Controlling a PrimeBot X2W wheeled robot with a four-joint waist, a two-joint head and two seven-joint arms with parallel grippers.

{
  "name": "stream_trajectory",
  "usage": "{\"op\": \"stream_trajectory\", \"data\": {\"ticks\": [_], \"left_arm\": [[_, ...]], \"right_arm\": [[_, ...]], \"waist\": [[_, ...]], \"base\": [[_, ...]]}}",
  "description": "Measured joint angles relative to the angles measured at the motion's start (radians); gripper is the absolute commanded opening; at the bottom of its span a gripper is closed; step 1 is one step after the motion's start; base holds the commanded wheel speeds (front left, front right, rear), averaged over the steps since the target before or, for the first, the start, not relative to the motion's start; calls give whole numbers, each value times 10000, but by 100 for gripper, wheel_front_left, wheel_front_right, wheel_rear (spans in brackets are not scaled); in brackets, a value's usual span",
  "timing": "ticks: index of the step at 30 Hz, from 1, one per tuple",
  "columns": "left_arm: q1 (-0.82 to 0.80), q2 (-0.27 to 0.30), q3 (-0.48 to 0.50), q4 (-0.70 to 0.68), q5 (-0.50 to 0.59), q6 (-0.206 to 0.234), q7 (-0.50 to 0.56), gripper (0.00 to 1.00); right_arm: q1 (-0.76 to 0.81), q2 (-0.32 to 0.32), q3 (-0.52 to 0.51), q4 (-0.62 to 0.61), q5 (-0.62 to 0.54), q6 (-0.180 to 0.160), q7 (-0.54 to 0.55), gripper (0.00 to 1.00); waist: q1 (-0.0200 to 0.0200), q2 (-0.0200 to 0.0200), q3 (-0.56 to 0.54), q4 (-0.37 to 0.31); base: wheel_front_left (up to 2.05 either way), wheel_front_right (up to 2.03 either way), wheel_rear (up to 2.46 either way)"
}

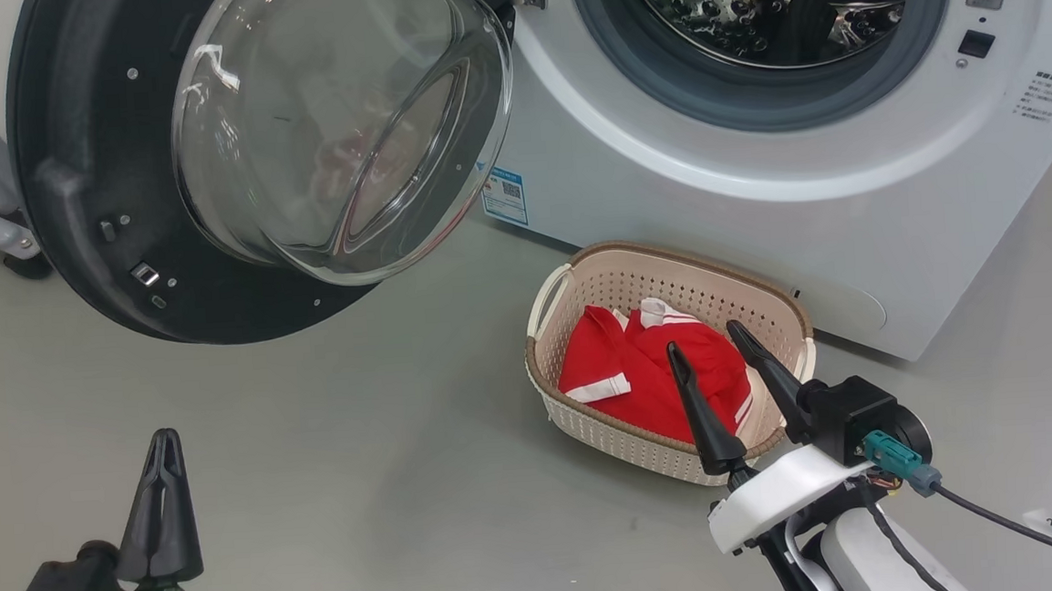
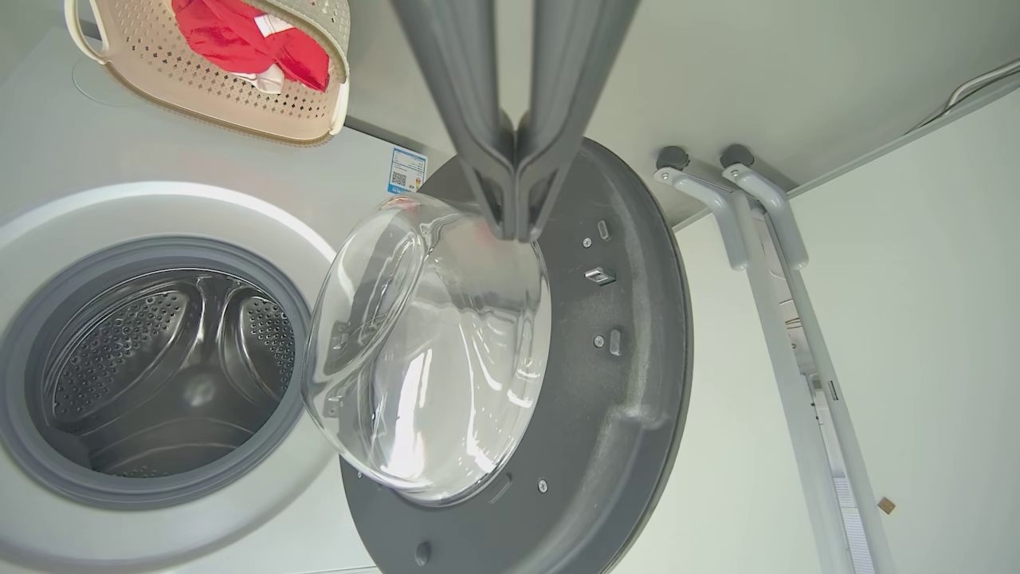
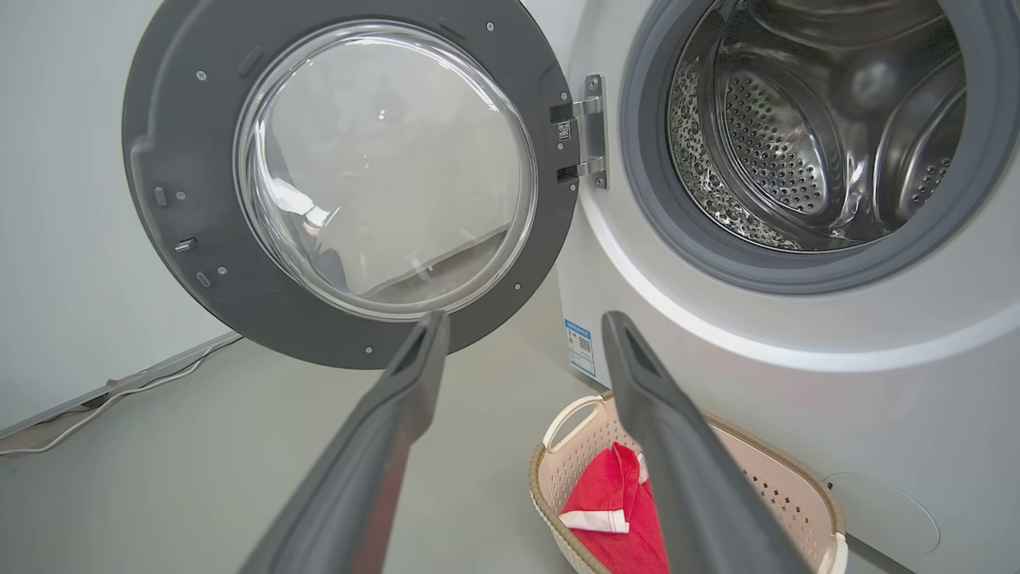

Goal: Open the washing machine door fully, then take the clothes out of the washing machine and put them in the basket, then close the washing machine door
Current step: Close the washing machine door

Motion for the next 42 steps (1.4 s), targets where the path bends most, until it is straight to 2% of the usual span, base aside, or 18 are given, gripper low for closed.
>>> {"op": "stream_trajectory", "data": {"ticks": [5,11,20,26,35,42], "left_arm": [[-15,67,171,-109,-56,-71,0,0],[-174,535,564,-341,-136,-146,0,0],[-1669,1835,1446,-621,-343,-422,61,0],[-2752,2963,2311,-558,-606,-516,443,0],[-4454,4065,3379,832,-1871,-683,1494,0],[-5717,4311,4635,2740,-3482,-614,2508,0]], "right_arm": [[1,-8,-58,-19,-163,-84,0,100],[2,-104,-134,-42,-299,-182,0,100],[-24,-408,-211,-184,-604,-332,0,100],[-281,-483,-117,-213,-763,-337,0,100],[-473,-656,-61,-272,-869,-337,4,100],[-775,-681,-54,-268,-926,-328,2,100]], "waist": [[0,0,248,-7],[0,0,572,-12],[0,0,1252,-21],[0,0,1671,-92],[0,0,2178,-522],[0,0,2412,-988]], "base": [[0,0,0],[0,0,0],[0,0,0],[0,0,0],[0,0,0],[0,0,0]]}}
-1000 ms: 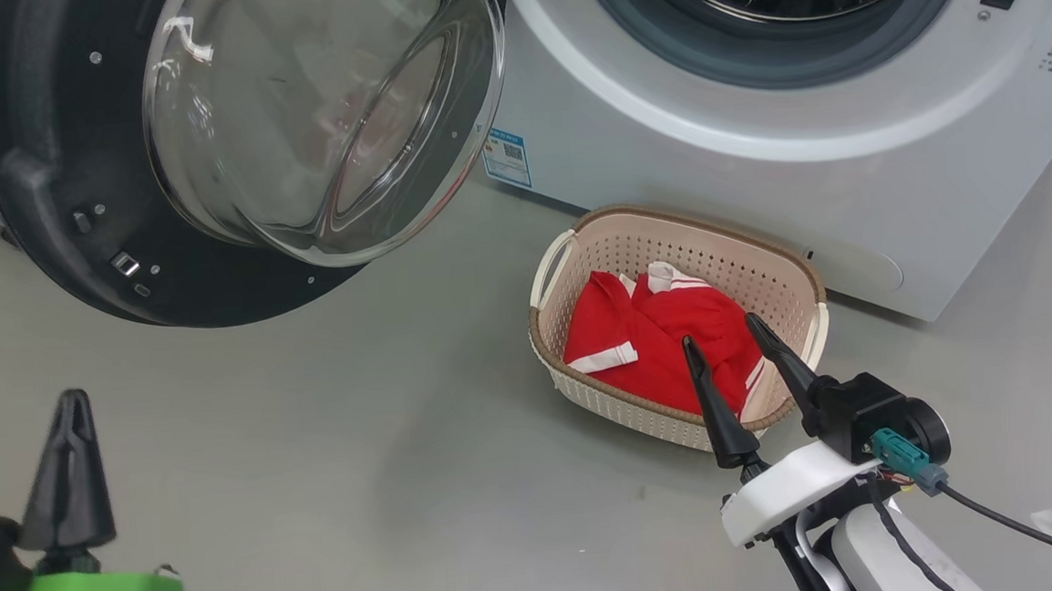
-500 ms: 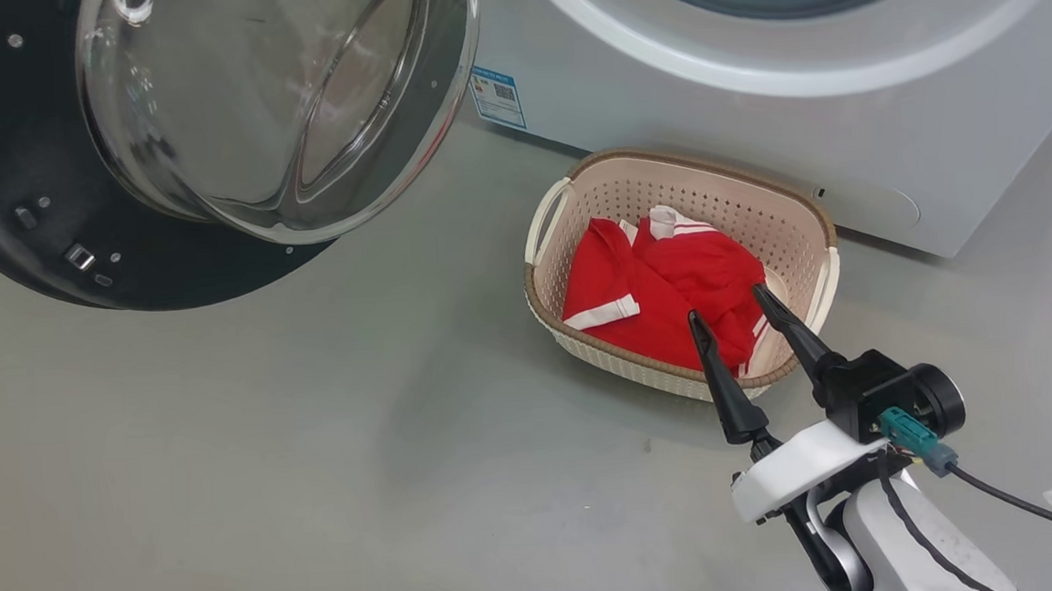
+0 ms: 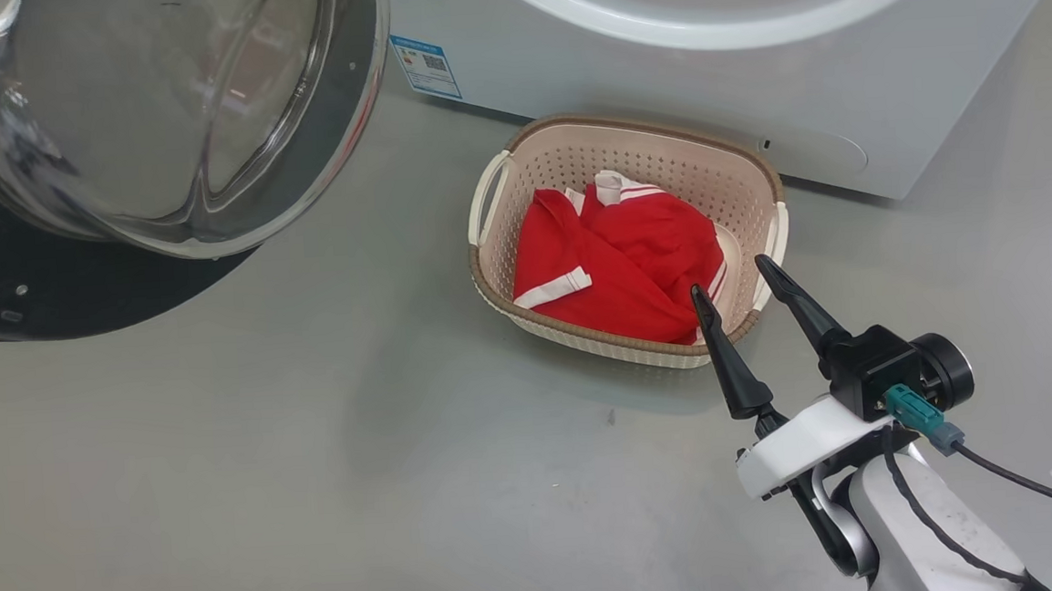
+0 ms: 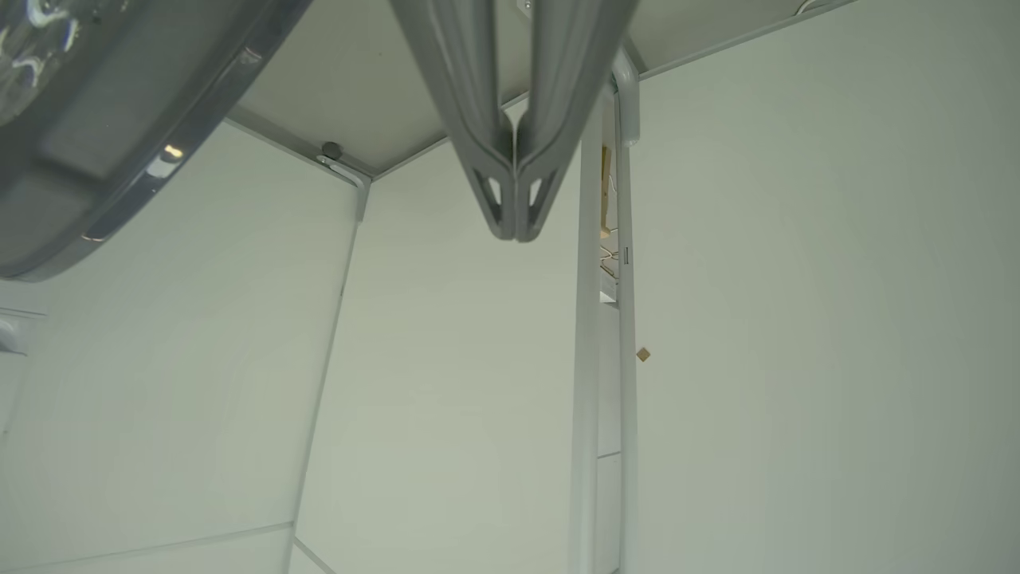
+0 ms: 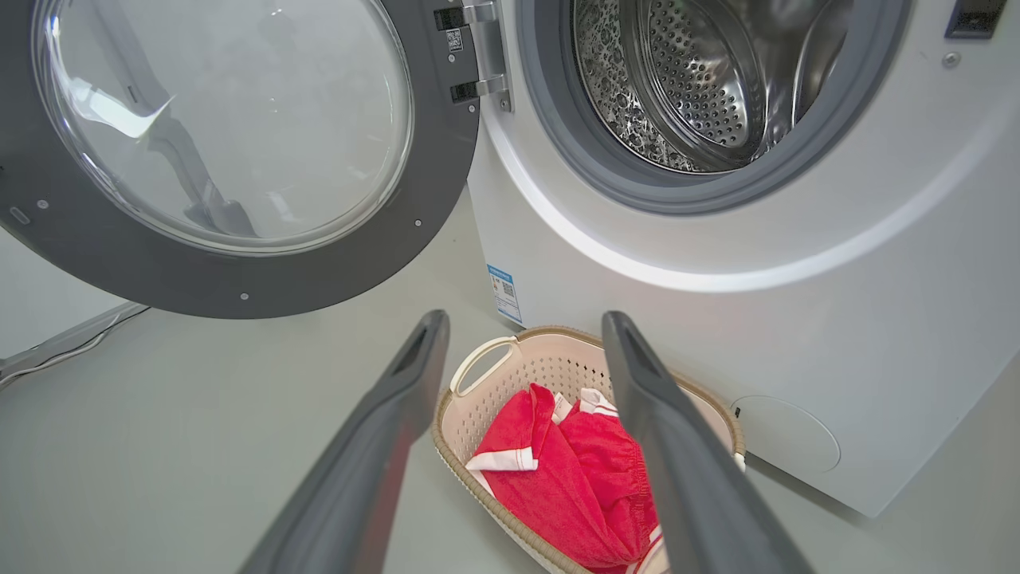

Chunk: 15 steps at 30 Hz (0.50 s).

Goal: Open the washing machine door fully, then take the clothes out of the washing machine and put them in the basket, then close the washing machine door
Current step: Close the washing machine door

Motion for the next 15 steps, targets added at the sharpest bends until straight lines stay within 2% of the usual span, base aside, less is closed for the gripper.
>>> {"op": "stream_trajectory", "data": {"ticks": [4,10,13,15], "left_arm": [[-838,-100,717,1083,-1275,376,777,0],[-2042,-744,1954,2568,-3060,1473,2002,0],[-2562,-798,2429,3055,-3505,1935,2314,0],[-2869,-788,2698,3289,-3764,2036,2479,0]], "right_arm": [[-43,-6,-6,0,0,2,0,100],[-51,2,12,6,0,4,0,100],[-55,10,19,29,0,4,0,100],[-57,15,15,36,0,4,0,100]], "waist": [[0,0,89,-253],[0,0,202,-552],[0,0,235,-678],[0,0,245,-755]], "base": [[0,0,0],[0,0,0],[0,0,0],[0,0,0]]}}
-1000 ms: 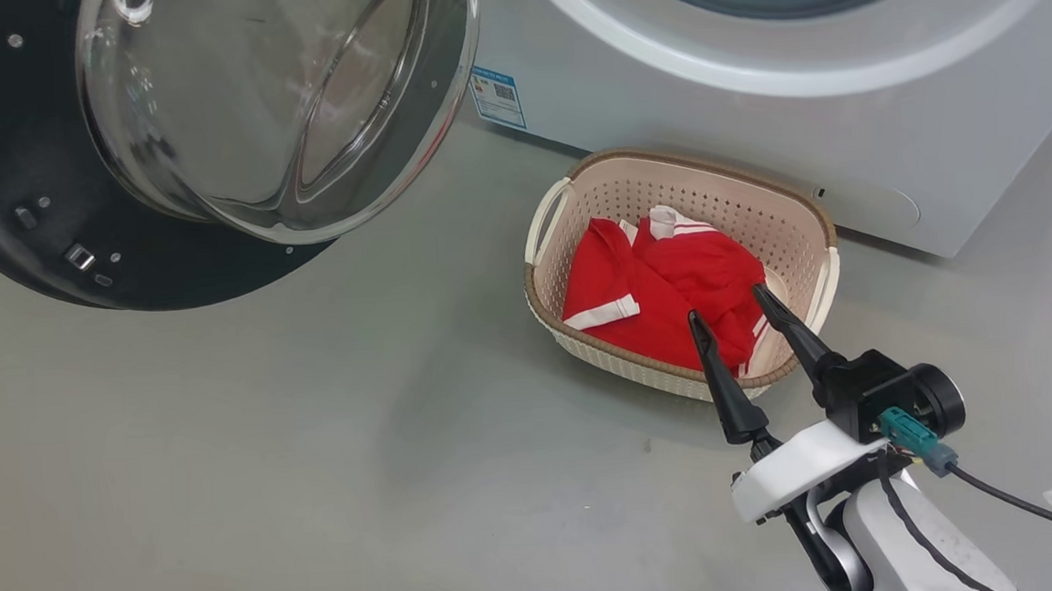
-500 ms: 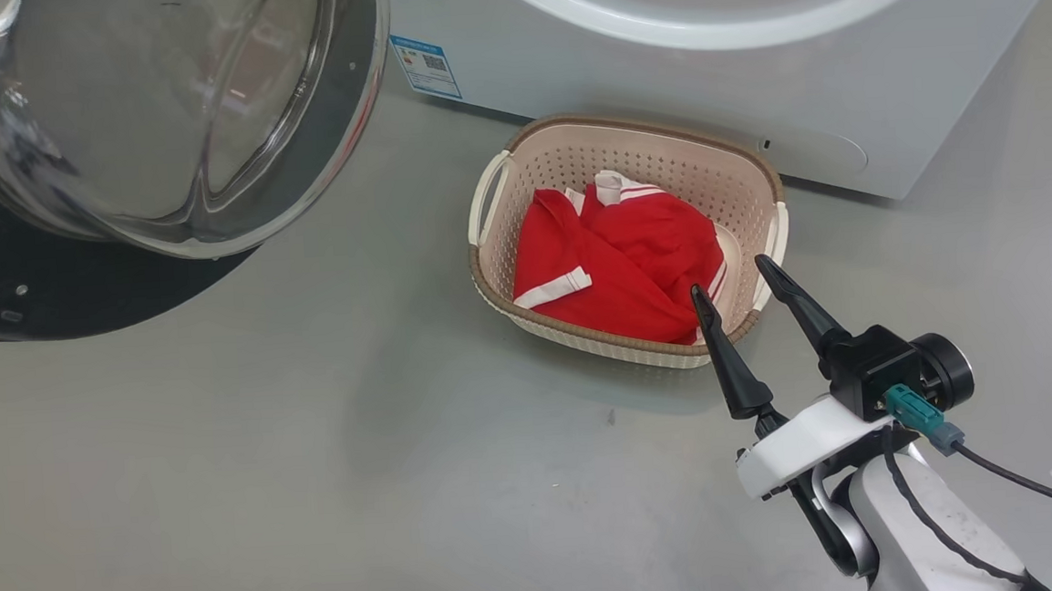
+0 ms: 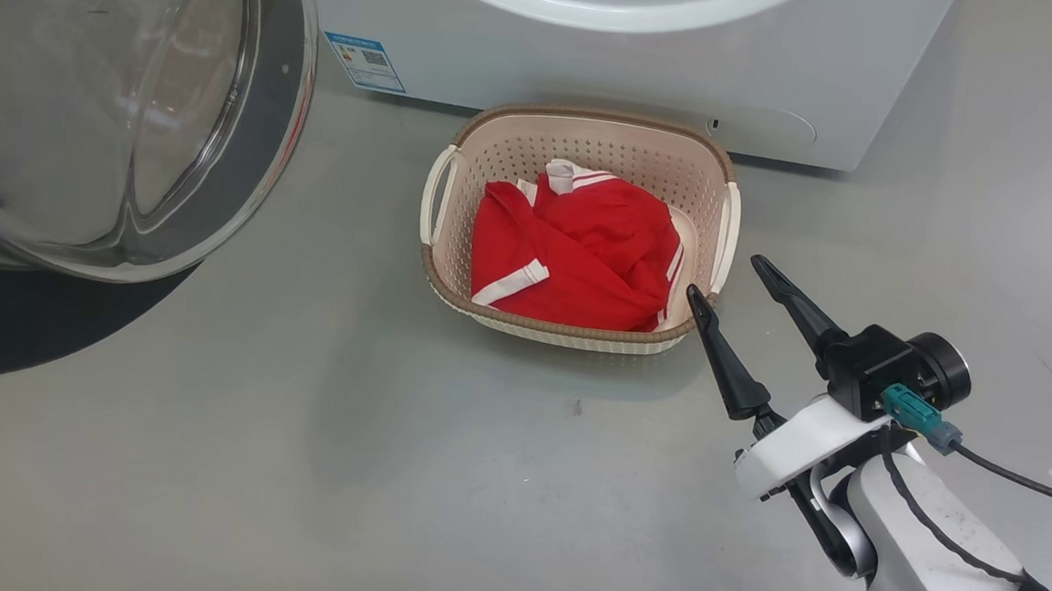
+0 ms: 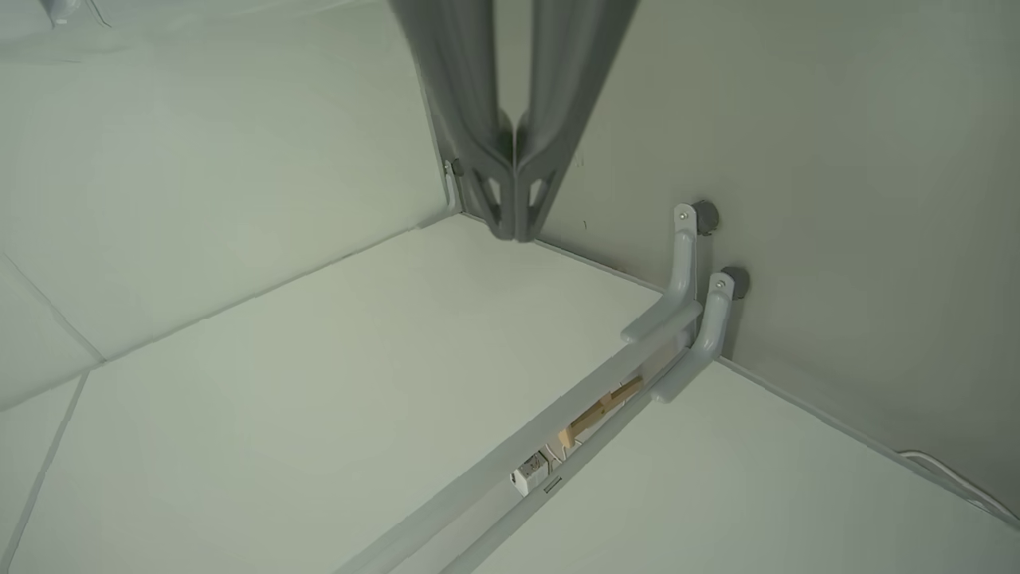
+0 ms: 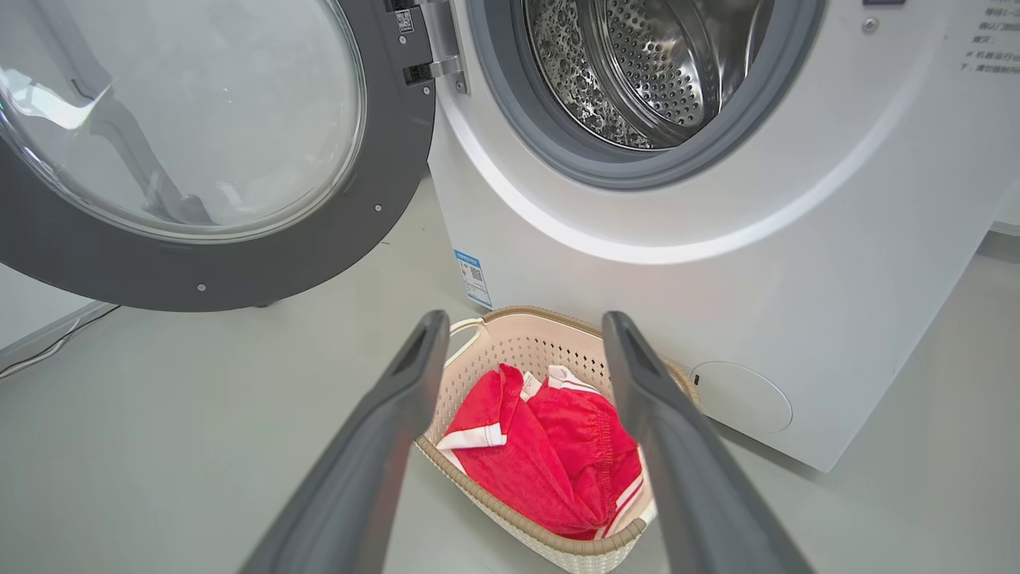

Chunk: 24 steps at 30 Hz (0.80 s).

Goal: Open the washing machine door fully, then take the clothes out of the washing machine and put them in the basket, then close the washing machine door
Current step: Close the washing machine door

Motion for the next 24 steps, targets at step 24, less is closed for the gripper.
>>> {"op": "stream_trajectory", "data": {"ticks": [24], "left_arm": [[-1452,-81,729,2738,-800,115,1990,0]], "right_arm": [[-33,13,-130,52,0,-4,0,100]], "waist": [[-1,0,-25,-141]], "base": [[0,0,0]]}}
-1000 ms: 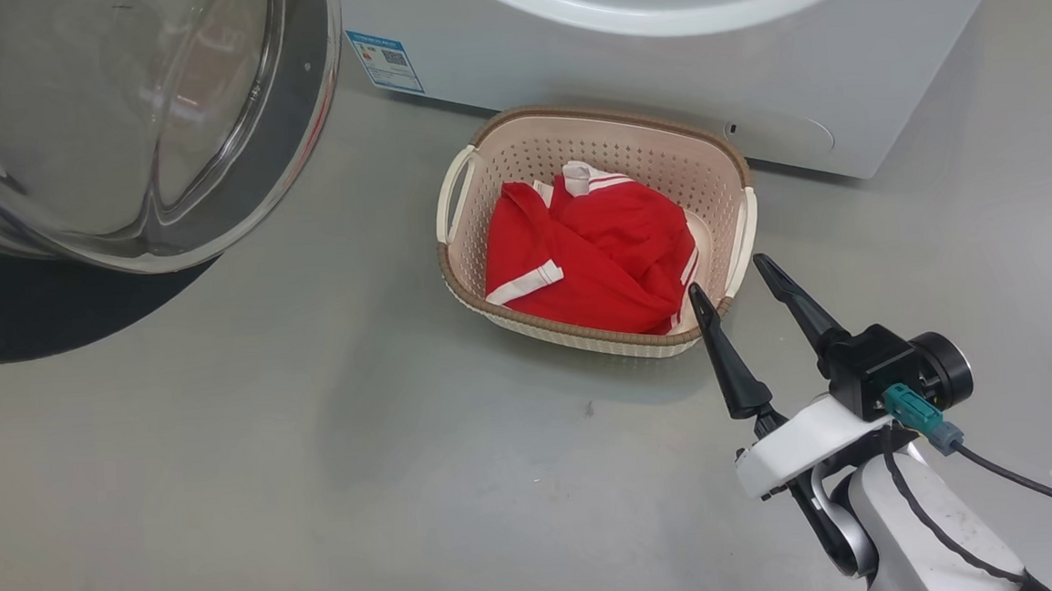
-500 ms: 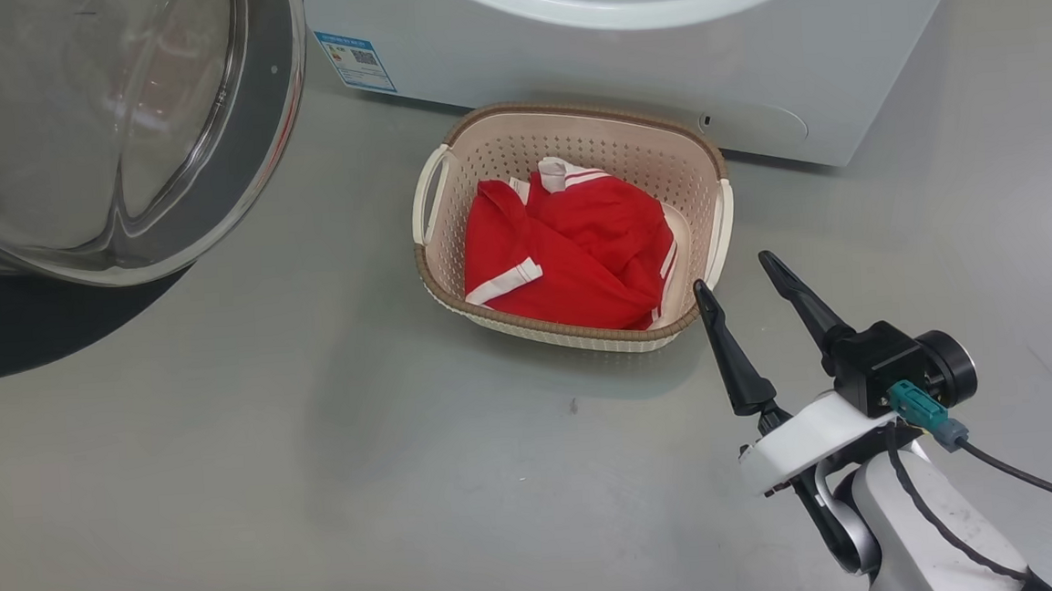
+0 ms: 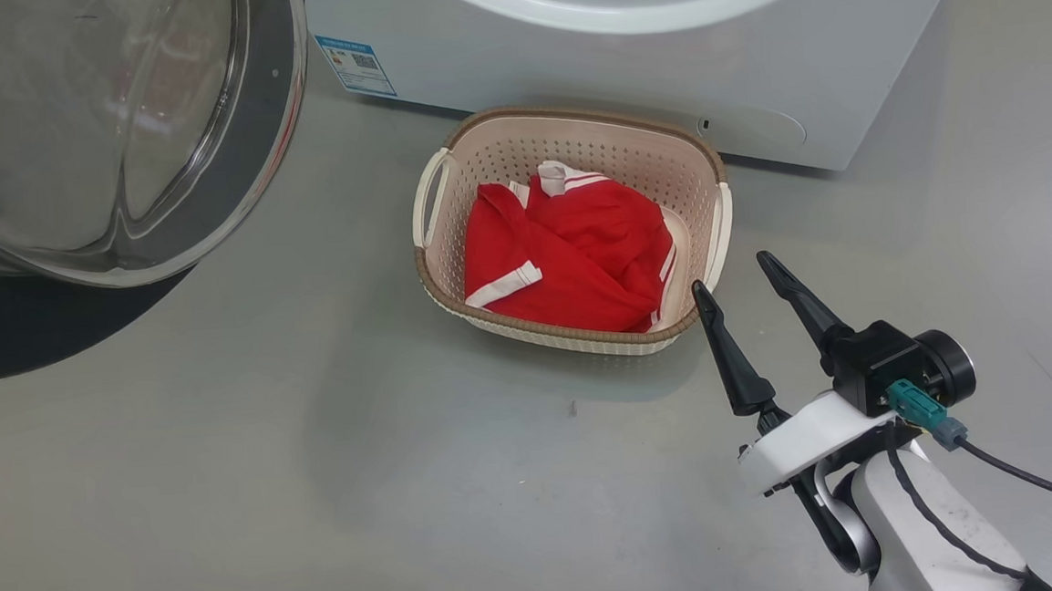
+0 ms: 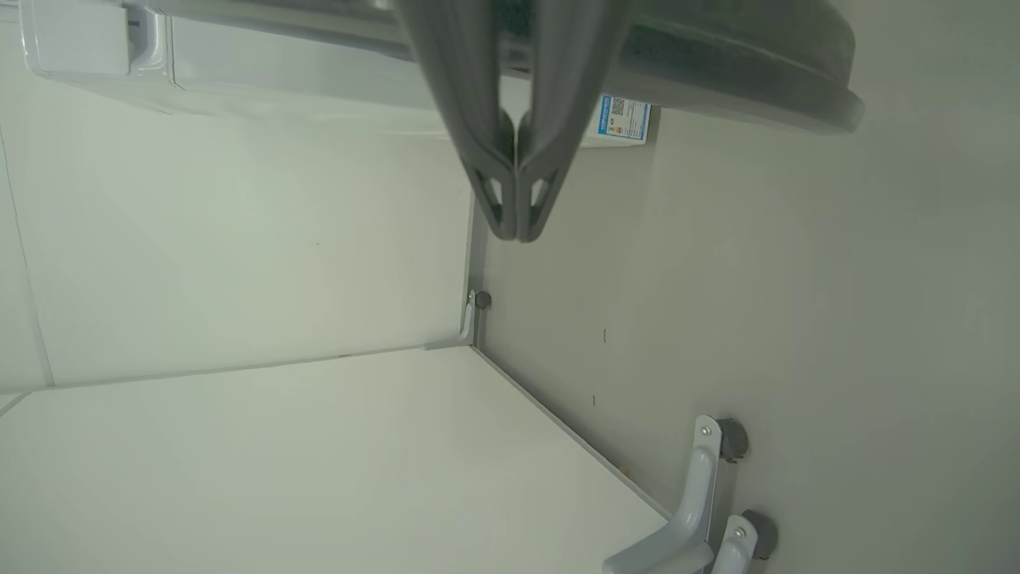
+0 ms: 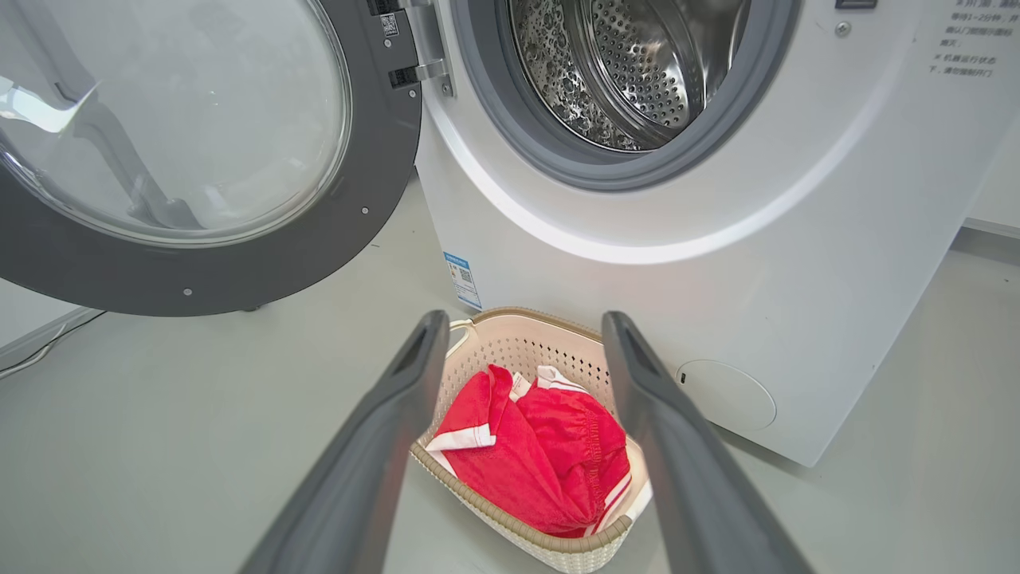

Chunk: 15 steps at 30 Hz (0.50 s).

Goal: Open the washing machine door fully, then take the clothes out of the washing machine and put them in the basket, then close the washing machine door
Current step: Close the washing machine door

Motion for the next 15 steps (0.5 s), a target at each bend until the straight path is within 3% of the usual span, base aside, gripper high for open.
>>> {"op": "stream_trajectory", "data": {"ticks": [15], "left_arm": [[-468,186,-38,1051,0,0,1099,0]], "right_arm": [[1,50,27,134,0,2,0,100]], "waist": [[0,0,-215,35]], "base": [[0,0,0]]}}
